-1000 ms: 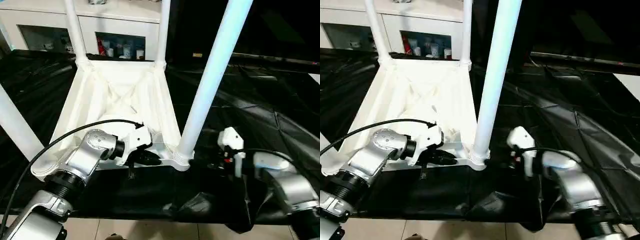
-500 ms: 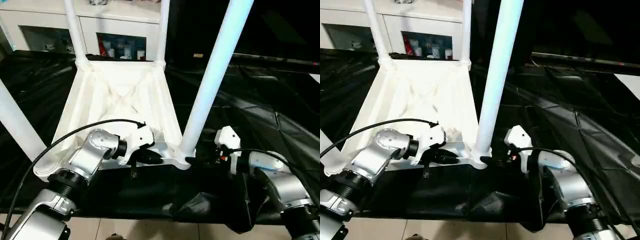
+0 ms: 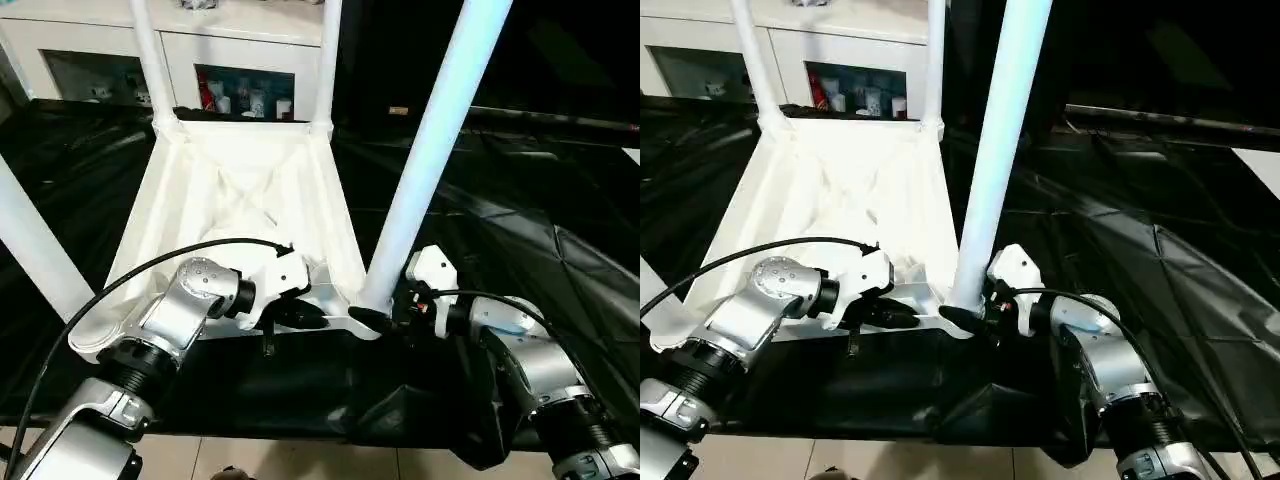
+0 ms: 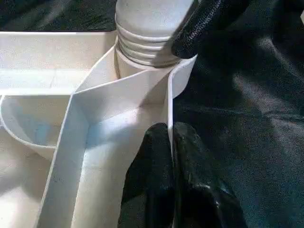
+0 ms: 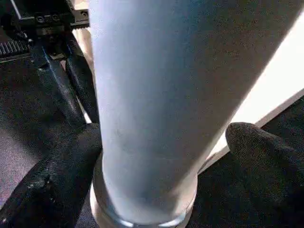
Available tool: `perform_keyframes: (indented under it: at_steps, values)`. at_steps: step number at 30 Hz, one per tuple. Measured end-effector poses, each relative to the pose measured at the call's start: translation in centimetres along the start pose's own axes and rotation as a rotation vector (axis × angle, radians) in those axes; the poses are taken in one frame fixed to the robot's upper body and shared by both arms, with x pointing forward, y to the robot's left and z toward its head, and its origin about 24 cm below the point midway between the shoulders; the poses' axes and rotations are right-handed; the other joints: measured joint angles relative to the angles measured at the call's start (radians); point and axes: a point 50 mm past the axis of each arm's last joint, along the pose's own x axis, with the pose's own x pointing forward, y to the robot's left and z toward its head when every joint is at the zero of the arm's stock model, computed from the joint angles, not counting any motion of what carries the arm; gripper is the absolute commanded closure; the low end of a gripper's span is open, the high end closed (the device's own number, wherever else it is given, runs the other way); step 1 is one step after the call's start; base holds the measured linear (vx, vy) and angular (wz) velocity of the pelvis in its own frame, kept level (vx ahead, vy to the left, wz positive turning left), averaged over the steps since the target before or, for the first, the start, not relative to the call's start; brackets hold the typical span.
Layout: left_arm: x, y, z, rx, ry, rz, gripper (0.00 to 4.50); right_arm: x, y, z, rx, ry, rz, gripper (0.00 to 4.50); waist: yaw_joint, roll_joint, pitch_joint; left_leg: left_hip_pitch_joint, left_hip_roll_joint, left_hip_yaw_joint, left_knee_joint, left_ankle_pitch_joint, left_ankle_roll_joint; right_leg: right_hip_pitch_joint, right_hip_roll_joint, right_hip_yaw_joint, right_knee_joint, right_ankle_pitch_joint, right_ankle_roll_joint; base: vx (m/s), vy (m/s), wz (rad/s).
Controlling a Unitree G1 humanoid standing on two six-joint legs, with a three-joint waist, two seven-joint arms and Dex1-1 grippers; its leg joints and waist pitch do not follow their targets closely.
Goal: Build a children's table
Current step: Rotate leg to tighten
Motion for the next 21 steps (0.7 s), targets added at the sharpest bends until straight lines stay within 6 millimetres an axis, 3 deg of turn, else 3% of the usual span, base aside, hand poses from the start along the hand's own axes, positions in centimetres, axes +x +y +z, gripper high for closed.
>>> perform_keyframes:
  at_steps: [15,21]
  values:
    - [-0.17,0.07,-0.12,-0.003,0.003,0.008,4.5,0.55,0.46,-0.74,0.045,-0.009,0.03,1.53,-0.005,0.0,0.0,0.0,0.0,0.0,0.0,0.0,0.0,0.0,0.0,0.0,0.0,0.0,0.0,0.0,0.0,0.0]
    - [-0.43,0.05,-0.32,-0.012,0.001,0.013,4.5,0.85,0.63,-0.84,0.055,-0.029,0.026,1.77,-0.012,0.0,0.0,0.001,0.0,0.0,-0.001,0.0,0.0,0.0,0.0,0.0,0.0,0.0,0.0,0.0,0.0,0.0]
